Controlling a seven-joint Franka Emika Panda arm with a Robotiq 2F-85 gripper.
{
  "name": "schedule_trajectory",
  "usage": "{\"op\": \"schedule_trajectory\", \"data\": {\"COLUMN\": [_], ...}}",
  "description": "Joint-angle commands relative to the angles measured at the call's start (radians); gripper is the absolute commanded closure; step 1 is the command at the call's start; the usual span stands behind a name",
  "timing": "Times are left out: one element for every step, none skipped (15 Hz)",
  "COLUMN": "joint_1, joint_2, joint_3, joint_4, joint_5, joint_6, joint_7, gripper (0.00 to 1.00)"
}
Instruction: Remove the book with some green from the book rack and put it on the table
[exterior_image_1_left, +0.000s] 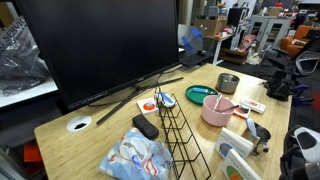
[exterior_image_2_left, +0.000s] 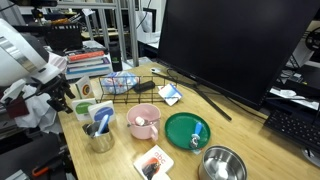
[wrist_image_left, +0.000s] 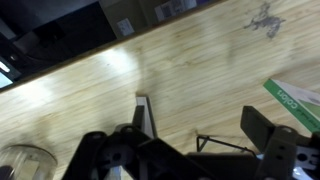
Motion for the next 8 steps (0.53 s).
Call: {"op": "schedule_trajectory", "data": {"joint_1": [0.013,0.018,0.026,0.035,0.045,0.054,0.063,0.072], "joint_2": [-0.032,-0.058,-0.032,-0.029,-0.036,-0.041,-0.052,-0.068], "joint_3": [0.013,0.014,0.018,0.022,0.025,0.028,0.031,0.031], "joint_4": [0.003,-0.019,0.002,0.001,0.001,0.002,0.002,-0.004], "joint_5": [0.052,0.093,0.108,0.147,0.184,0.225,0.263,0.302], "joint_6": [-0.014,-0.002,-0.032,-0.051,-0.059,-0.062,-0.059,-0.046], "joint_7": [-0.006,-0.022,-0.02,-0.035,-0.05,-0.069,-0.086,-0.109], "gripper": [0.0,0.0,0.0,0.0,0.0,0.0,0.0,0.0]}}
